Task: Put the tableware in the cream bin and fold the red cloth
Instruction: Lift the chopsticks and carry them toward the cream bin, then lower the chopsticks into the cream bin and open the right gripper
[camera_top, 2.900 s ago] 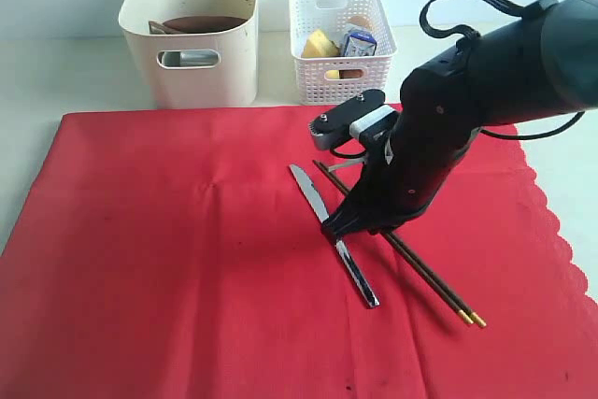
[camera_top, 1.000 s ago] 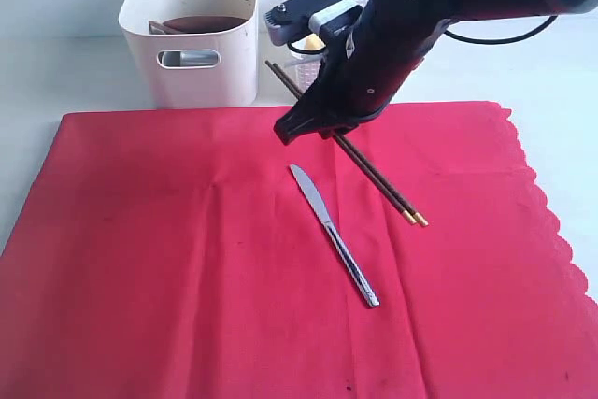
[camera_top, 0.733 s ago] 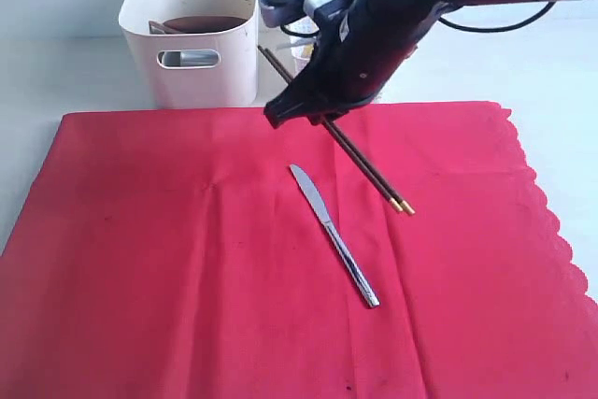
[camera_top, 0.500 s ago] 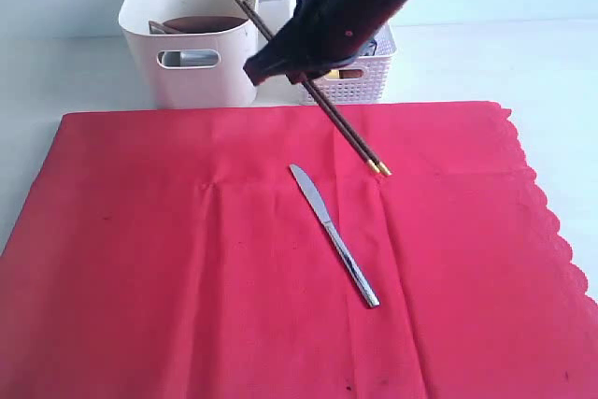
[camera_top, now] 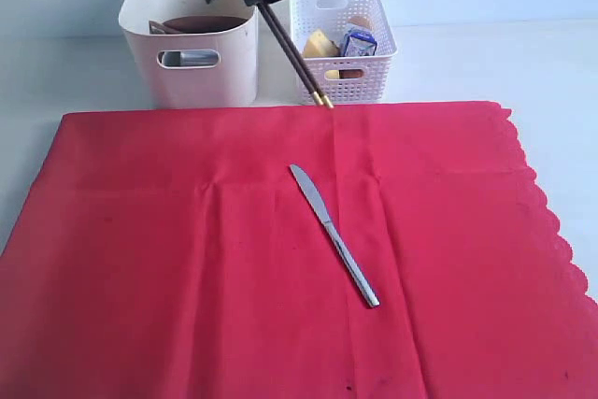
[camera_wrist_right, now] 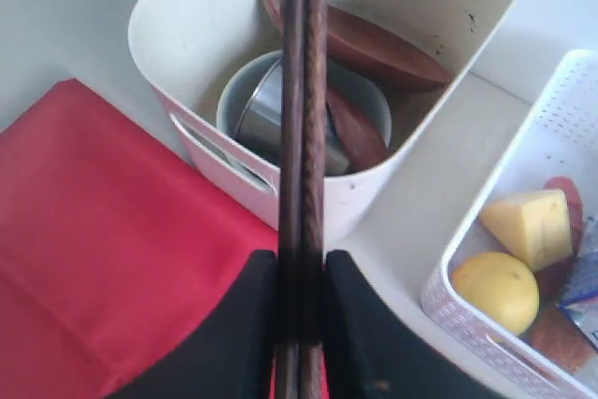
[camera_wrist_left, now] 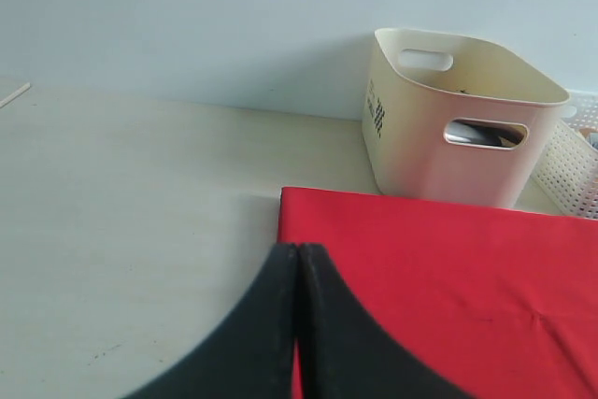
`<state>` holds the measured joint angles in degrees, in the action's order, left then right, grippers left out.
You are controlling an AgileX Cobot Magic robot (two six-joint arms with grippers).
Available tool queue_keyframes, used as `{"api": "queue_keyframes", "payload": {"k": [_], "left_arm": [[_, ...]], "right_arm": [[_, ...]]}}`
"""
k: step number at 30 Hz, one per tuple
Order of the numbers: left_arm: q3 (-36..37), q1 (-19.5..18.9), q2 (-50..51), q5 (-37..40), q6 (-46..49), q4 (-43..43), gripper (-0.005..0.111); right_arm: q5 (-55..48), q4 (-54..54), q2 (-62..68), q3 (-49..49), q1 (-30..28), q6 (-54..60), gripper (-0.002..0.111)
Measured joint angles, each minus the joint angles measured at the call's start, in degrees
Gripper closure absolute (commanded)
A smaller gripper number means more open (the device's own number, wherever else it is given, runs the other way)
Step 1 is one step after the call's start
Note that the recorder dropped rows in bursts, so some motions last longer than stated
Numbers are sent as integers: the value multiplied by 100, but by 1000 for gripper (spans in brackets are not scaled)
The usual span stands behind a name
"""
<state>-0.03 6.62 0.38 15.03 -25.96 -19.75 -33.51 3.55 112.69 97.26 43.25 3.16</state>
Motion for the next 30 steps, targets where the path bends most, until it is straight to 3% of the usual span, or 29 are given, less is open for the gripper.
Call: {"api": "queue_keyframes", "payload": {"k": [20,30], "left_arm": [[0,0,0,0,0,0,105],[0,0,0,0,0,0,105]], "right_arm": [[384,469,1286,2512,0,11,108],[1349,786,2064,3093,0,11,108]]}}
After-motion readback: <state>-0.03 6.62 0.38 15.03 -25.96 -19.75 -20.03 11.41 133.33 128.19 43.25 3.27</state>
